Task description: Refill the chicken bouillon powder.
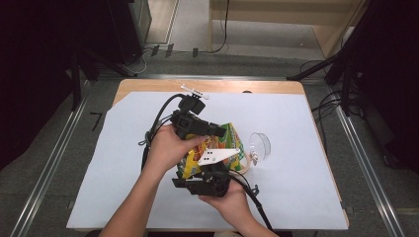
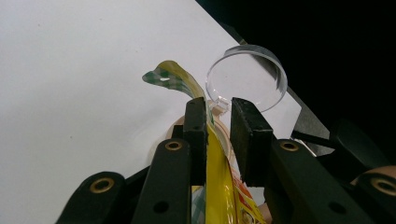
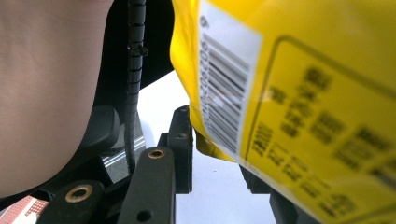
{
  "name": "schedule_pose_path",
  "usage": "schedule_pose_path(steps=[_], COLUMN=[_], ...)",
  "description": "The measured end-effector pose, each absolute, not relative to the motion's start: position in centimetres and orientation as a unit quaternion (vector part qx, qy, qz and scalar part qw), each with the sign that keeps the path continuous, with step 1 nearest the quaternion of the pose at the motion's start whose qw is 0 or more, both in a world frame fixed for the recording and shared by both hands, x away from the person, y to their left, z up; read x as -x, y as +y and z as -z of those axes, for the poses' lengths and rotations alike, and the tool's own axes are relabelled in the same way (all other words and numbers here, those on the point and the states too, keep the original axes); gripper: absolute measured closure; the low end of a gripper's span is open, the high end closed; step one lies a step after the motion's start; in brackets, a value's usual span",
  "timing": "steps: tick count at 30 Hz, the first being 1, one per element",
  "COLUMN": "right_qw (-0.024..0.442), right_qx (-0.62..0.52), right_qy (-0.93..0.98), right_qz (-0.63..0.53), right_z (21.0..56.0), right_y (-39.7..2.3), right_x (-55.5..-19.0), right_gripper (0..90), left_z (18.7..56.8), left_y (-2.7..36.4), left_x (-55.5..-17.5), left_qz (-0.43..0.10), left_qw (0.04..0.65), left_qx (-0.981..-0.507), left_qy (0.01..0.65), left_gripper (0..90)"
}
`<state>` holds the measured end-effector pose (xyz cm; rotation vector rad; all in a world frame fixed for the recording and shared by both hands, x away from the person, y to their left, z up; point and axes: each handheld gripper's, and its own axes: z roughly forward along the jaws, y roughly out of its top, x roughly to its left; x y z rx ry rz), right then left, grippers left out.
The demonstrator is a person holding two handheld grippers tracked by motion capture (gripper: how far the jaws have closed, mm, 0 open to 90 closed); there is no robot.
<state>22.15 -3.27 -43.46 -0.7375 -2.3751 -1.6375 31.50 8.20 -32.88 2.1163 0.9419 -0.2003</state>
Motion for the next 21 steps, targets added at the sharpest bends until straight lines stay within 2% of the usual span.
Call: schedule_pose_path(steps=[21], right_qw=[0.077], right_qx=[0.244], right_qy=[-0.795], right_qz=[0.55], right_z=[43.3], right_y=[-3.29], right_x=[-22.05], right_gripper=[70.2], left_z=[32.7], left_y=[8.22], left_x=[-31.3], left_qz=[0.076], left_qw=[0.402], left_qx=[-0.834], left_qy=[0.369], left_gripper=[76.2])
